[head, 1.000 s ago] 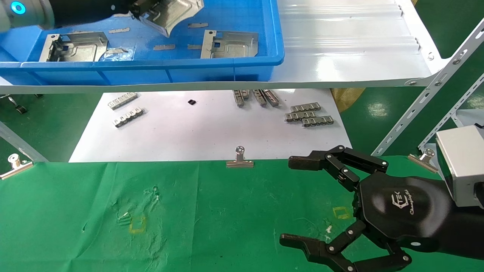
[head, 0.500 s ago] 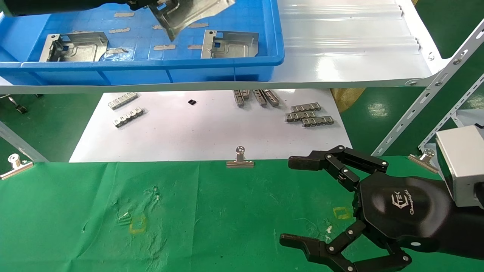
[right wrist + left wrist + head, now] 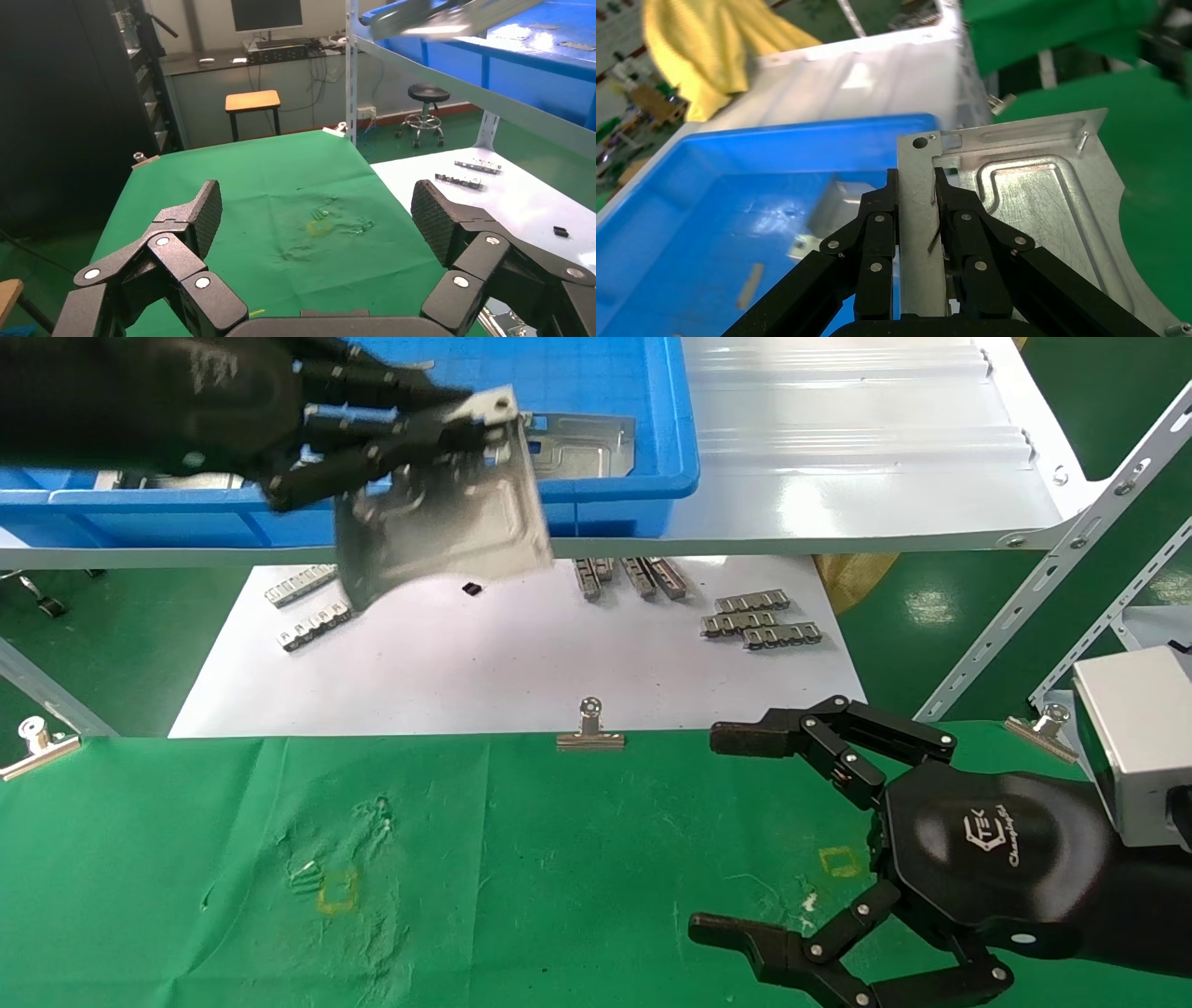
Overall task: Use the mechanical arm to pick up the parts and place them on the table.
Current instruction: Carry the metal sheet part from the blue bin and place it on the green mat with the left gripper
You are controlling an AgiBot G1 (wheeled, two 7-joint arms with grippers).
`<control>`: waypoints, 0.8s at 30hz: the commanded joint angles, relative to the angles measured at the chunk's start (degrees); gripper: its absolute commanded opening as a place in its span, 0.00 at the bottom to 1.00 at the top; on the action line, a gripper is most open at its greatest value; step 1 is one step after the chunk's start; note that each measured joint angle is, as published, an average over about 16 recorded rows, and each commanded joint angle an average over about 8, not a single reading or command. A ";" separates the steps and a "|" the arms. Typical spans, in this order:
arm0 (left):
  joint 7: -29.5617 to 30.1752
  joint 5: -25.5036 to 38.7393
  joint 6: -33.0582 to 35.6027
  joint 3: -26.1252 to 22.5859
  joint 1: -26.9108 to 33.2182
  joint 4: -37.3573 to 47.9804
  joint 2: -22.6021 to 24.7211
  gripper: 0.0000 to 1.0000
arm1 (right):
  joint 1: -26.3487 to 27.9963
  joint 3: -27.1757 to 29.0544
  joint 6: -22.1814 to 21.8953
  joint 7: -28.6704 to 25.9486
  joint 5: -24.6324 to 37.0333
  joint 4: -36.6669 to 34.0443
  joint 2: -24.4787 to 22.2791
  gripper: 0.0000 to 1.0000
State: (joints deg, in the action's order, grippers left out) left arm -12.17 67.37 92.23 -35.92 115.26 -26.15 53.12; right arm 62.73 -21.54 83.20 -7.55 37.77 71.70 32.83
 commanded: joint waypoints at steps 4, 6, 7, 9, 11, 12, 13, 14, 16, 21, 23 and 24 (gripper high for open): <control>-0.18 -4.74 -0.18 -7.65 -5.89 -13.44 -7.09 0.00 | 0.00 0.00 0.00 0.00 0.00 0.00 0.00 1.00; -1.68 -4.56 -0.57 -11.39 -7.55 -16.49 -9.22 0.00 | 0.00 0.00 0.00 0.00 0.00 0.00 0.00 1.00; -2.67 -4.07 -0.80 -13.13 -8.20 -17.23 -9.89 0.00 | 0.00 0.00 0.00 0.00 0.00 0.00 0.00 1.00; -4.90 -2.77 -1.26 -15.98 -9.17 -17.12 -10.29 0.00 | 0.00 0.00 0.00 0.00 0.00 0.00 0.00 1.00; -7.32 -1.31 -1.62 -18.23 -10.01 -15.58 -9.84 0.00 | 0.00 0.00 0.00 0.00 0.00 0.00 0.00 1.00; -8.59 -0.66 -1.70 -19.14 -10.39 -14.44 -9.39 0.00 | 0.00 0.00 0.00 0.00 0.00 0.00 0.00 1.00; -9.88 -0.09 -1.74 -19.96 -10.80 -13.21 -8.91 0.00 | 0.00 0.00 0.00 0.00 0.00 0.00 0.00 1.00; -11.12 0.33 -1.73 -20.68 -11.24 -11.99 -8.44 0.00 | 0.00 0.00 0.00 0.00 0.00 0.00 0.00 1.00; -13.57 0.75 -1.58 -22.01 -12.15 -9.63 -7.55 0.00 | 0.00 0.00 0.00 0.00 0.00 0.00 0.00 1.00; -18.36 0.38 -1.38 -24.81 -13.61 -4.68 -5.89 0.33 | 0.00 -0.01 0.00 0.00 0.00 0.00 0.00 1.00; -19.88 0.31 -1.47 -25.75 -13.72 -2.75 -5.25 0.58 | 0.00 -0.01 0.00 0.00 0.00 0.00 0.00 1.00; -20.62 0.37 -1.59 -26.20 -13.70 -1.75 -4.91 0.71 | 0.00 -0.01 0.00 0.00 0.00 0.00 0.00 1.00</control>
State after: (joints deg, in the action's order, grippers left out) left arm -32.59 68.07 90.27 -61.80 101.73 -27.64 48.31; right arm 62.73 -21.55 83.19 -7.55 37.76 71.70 32.83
